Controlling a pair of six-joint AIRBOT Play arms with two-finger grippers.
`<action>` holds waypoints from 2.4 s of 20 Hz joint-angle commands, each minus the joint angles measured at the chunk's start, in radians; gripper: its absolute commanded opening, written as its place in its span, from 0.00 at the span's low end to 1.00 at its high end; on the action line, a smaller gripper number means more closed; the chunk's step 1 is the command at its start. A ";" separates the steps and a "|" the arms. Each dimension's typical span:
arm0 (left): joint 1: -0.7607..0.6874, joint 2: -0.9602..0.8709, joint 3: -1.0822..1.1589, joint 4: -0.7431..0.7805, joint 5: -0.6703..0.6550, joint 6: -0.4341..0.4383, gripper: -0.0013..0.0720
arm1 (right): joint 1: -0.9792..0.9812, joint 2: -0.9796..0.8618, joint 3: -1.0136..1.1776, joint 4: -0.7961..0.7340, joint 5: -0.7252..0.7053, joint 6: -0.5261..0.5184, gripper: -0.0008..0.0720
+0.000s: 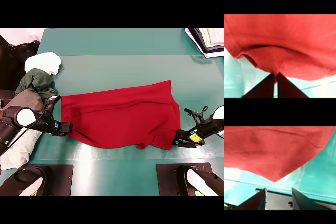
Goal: Fold the shirts.
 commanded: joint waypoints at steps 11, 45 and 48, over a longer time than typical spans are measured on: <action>0.000 0.001 0.006 -0.001 0.003 0.002 0.06 | 0.014 0.000 -0.064 0.059 -0.195 0.013 0.53; -0.127 0.002 0.275 0.443 0.032 -0.152 0.05 | 0.146 -0.106 0.549 -0.125 -0.217 0.052 0.03; -0.127 0.001 0.168 0.478 0.200 -0.230 0.05 | 0.146 -0.202 0.549 -0.116 -0.319 0.037 0.03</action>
